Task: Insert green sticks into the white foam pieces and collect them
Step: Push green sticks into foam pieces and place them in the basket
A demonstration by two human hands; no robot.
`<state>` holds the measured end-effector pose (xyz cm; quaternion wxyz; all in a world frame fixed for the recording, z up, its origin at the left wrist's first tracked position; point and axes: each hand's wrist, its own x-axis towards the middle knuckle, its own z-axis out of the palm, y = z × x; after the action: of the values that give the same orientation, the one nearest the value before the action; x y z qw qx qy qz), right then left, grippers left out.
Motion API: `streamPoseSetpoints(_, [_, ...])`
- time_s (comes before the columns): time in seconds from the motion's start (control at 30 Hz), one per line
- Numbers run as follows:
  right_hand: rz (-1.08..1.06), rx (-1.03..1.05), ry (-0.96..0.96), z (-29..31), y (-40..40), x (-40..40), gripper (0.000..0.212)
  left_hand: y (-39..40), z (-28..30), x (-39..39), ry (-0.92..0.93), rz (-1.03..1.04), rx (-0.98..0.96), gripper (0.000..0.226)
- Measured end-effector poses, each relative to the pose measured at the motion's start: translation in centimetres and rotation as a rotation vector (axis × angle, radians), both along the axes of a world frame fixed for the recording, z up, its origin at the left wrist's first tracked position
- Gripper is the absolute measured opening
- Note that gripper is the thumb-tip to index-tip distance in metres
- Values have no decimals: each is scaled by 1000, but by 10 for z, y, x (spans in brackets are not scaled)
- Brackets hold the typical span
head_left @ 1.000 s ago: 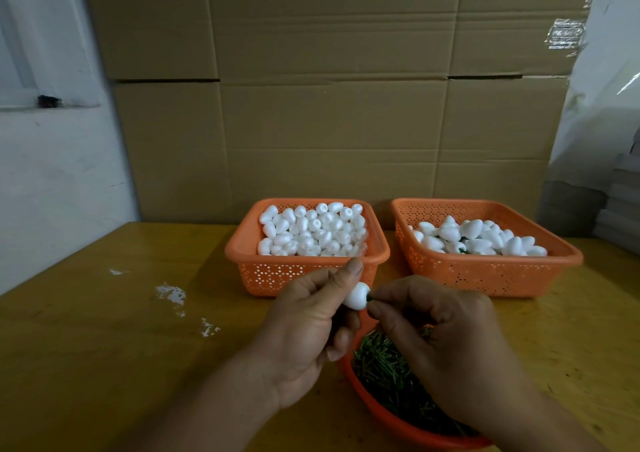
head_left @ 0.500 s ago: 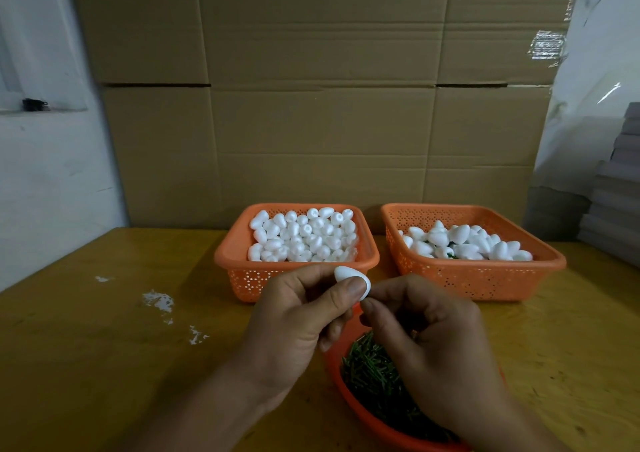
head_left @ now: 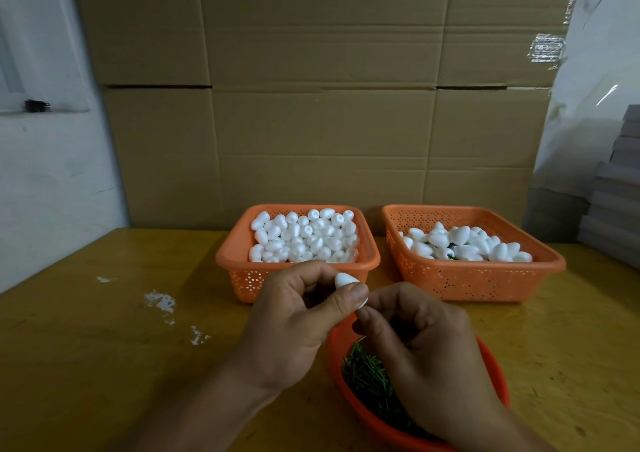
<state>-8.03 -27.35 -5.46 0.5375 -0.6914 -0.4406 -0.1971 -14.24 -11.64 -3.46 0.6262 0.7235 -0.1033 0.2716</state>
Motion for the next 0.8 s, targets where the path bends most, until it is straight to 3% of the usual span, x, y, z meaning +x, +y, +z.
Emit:
streamPoseSetpoints(0.37, [19,26,22,1,2,-2,5,0,3,-2,-20,-33,-15,12])
streamPoseSetpoints(0.7, [143,56,265,4,1,2,5,-2,-8,2,39,13,-61,14])
streamPoseSetpoints(0.8, [126,68,318,5,0,8,7,-2,-12,5,60,1,-56,24])
